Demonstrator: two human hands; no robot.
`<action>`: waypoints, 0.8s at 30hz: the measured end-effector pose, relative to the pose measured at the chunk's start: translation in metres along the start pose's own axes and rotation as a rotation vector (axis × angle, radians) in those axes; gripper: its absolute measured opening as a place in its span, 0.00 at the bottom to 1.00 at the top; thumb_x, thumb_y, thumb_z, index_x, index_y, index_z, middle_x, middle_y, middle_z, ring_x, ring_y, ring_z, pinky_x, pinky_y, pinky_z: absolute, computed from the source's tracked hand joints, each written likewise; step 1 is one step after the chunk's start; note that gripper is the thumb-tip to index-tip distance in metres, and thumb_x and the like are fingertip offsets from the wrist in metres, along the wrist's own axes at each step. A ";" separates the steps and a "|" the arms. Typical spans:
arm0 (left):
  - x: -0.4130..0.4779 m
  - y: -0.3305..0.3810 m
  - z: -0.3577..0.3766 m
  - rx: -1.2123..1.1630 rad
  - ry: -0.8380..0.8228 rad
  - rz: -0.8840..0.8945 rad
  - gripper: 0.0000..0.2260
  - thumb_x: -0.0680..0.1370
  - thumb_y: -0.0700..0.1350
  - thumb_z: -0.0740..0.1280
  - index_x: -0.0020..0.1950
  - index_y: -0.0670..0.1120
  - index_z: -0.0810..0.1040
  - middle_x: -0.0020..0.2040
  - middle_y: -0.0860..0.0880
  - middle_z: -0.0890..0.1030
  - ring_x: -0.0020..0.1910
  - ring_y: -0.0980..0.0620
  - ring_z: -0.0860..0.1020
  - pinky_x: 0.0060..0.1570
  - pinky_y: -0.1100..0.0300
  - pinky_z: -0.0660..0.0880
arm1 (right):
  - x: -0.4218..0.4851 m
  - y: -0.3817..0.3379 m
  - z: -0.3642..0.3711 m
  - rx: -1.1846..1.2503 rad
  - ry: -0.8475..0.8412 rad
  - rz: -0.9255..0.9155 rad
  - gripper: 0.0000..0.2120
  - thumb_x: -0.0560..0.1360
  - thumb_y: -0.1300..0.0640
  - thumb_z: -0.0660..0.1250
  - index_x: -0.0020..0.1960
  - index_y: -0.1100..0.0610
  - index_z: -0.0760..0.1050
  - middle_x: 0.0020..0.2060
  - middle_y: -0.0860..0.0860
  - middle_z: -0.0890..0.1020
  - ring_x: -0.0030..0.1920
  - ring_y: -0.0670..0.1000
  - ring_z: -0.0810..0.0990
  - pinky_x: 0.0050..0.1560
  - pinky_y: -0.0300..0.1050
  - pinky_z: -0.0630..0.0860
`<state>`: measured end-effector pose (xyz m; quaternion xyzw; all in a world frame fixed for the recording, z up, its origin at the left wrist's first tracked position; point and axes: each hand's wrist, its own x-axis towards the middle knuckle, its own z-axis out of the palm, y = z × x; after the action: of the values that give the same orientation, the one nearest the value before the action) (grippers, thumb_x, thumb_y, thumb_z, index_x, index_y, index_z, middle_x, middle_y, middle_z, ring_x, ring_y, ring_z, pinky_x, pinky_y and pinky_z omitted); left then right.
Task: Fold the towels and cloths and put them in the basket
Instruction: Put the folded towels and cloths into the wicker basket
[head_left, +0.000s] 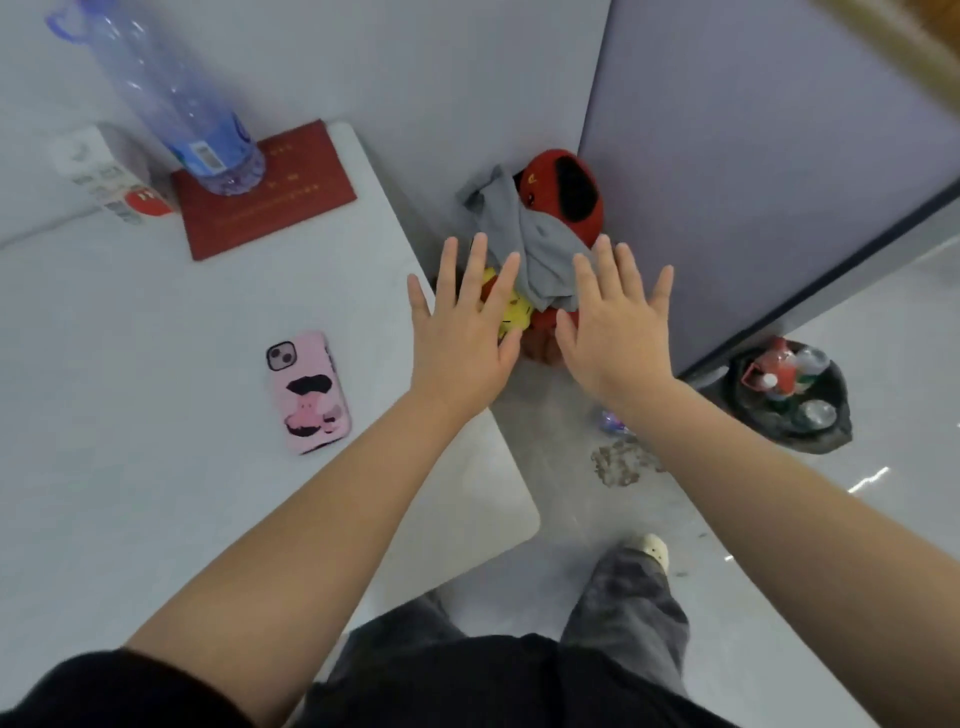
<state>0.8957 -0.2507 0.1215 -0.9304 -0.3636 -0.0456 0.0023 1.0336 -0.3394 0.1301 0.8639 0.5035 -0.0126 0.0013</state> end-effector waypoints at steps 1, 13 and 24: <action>0.007 0.017 0.002 0.003 0.000 -0.041 0.29 0.79 0.56 0.55 0.78 0.53 0.49 0.79 0.45 0.50 0.77 0.41 0.47 0.70 0.35 0.48 | 0.006 0.020 -0.001 -0.004 0.003 -0.035 0.29 0.80 0.46 0.49 0.77 0.57 0.51 0.77 0.57 0.52 0.77 0.57 0.48 0.72 0.66 0.44; 0.070 0.152 -0.017 0.010 0.044 -0.234 0.29 0.79 0.55 0.57 0.78 0.52 0.50 0.78 0.45 0.50 0.77 0.41 0.47 0.69 0.34 0.48 | 0.064 0.171 -0.042 0.015 0.020 -0.250 0.29 0.80 0.48 0.52 0.77 0.59 0.52 0.77 0.58 0.50 0.77 0.57 0.47 0.73 0.62 0.45; 0.153 0.138 -0.065 0.064 0.204 -0.291 0.29 0.78 0.57 0.50 0.78 0.52 0.49 0.78 0.44 0.51 0.77 0.41 0.47 0.69 0.34 0.46 | 0.151 0.175 -0.122 -0.020 0.205 -0.309 0.29 0.80 0.49 0.54 0.77 0.60 0.51 0.77 0.59 0.51 0.77 0.59 0.47 0.73 0.61 0.45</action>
<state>1.0955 -0.2506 0.2031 -0.8580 -0.4935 -0.1279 0.0622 1.2627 -0.2929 0.2469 0.7731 0.6277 0.0803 -0.0433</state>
